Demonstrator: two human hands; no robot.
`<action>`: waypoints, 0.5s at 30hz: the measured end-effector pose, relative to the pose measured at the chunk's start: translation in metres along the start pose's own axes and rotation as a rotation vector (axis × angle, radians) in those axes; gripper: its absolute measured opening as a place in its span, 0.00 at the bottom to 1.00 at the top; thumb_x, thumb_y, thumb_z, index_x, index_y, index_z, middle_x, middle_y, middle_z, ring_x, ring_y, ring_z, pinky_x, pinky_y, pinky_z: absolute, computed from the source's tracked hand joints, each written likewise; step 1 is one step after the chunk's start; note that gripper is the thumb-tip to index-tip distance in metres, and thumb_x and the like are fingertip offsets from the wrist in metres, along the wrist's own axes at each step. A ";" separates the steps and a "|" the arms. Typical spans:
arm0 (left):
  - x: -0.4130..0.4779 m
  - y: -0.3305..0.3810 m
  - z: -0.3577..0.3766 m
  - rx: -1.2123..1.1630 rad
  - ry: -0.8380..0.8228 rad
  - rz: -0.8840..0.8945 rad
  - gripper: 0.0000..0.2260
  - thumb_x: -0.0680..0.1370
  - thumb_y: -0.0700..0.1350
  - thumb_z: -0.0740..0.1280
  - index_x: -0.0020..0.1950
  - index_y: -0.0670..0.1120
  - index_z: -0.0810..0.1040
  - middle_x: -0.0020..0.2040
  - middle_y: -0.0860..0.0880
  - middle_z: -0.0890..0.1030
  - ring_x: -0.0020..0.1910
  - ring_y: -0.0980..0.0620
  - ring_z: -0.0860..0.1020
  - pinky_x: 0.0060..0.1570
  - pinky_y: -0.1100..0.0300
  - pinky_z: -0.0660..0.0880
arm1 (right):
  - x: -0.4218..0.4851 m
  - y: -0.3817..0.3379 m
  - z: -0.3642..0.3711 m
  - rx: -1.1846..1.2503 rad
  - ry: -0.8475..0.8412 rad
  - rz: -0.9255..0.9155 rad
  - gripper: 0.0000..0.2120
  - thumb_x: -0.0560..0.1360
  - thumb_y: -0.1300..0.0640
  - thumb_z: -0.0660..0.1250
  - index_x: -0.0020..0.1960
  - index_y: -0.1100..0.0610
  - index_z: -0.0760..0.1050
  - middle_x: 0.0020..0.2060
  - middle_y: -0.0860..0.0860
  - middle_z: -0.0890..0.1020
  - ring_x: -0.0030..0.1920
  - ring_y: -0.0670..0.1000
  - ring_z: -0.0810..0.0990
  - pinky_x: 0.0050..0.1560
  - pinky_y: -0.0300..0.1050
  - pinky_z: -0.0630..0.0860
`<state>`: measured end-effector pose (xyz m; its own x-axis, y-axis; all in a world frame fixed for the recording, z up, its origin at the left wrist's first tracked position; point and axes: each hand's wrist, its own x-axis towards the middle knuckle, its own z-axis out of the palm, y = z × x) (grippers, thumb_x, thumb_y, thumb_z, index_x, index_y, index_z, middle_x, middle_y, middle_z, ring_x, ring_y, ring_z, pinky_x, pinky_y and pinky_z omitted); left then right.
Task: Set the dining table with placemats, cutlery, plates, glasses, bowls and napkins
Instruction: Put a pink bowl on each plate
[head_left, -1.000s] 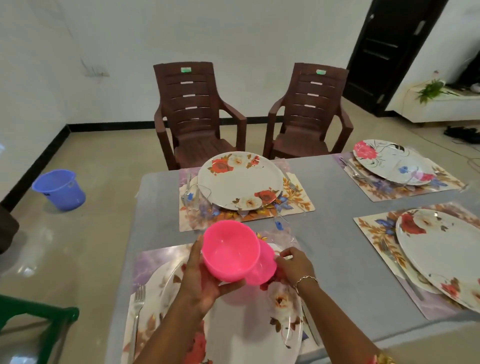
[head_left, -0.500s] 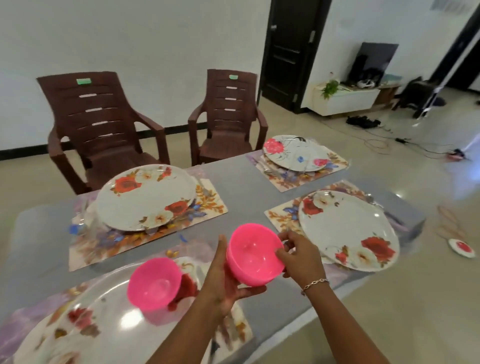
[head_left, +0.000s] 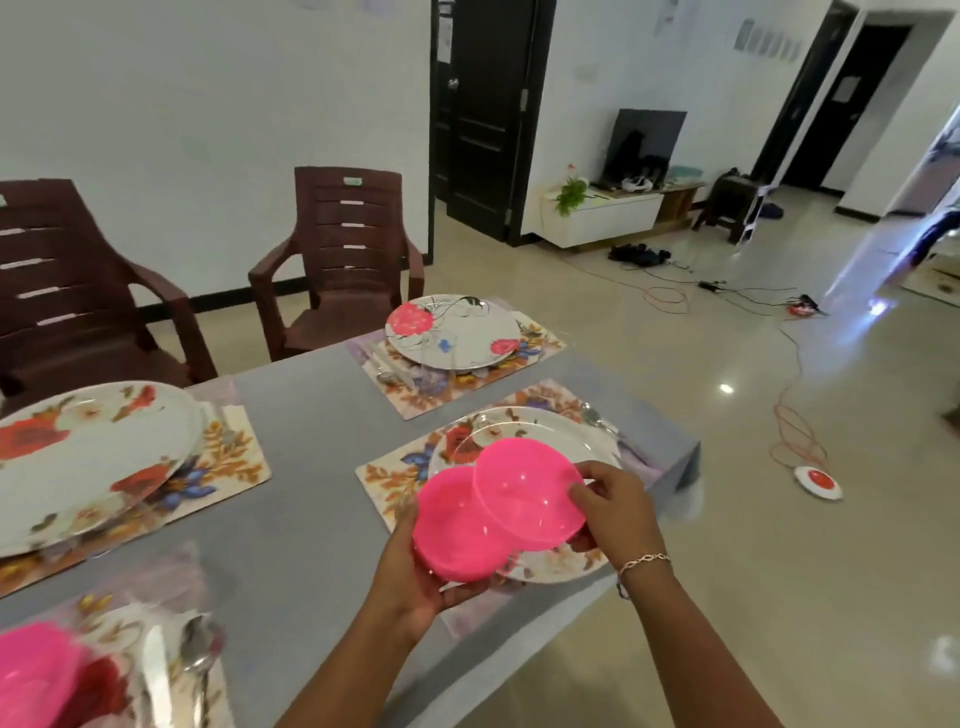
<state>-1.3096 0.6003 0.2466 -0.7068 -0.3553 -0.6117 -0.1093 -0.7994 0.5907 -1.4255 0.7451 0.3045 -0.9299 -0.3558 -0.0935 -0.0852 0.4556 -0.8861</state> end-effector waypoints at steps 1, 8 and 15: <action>0.011 0.002 0.004 -0.013 0.012 0.006 0.21 0.75 0.61 0.62 0.60 0.48 0.75 0.56 0.38 0.78 0.52 0.34 0.79 0.42 0.42 0.80 | 0.013 0.005 -0.009 0.024 0.016 0.023 0.10 0.75 0.66 0.60 0.50 0.55 0.76 0.28 0.53 0.79 0.20 0.50 0.77 0.24 0.42 0.77; 0.090 0.033 0.024 -0.163 0.049 0.050 0.22 0.76 0.60 0.62 0.64 0.48 0.71 0.58 0.38 0.75 0.57 0.33 0.75 0.34 0.40 0.79 | 0.114 0.041 -0.023 0.037 0.045 0.164 0.08 0.75 0.65 0.62 0.52 0.60 0.76 0.40 0.57 0.79 0.39 0.63 0.81 0.40 0.60 0.80; 0.150 0.068 0.048 -0.237 -0.026 0.071 0.28 0.72 0.62 0.66 0.67 0.49 0.71 0.64 0.36 0.73 0.60 0.28 0.73 0.42 0.37 0.78 | 0.194 0.062 0.007 -0.019 -0.069 0.325 0.10 0.71 0.68 0.64 0.49 0.57 0.75 0.40 0.60 0.80 0.40 0.67 0.82 0.40 0.64 0.79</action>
<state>-1.4567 0.5166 0.2204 -0.7252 -0.4046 -0.5572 0.1061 -0.8651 0.4902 -1.6083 0.6984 0.2283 -0.8830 -0.2433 -0.4014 0.2050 0.5693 -0.7961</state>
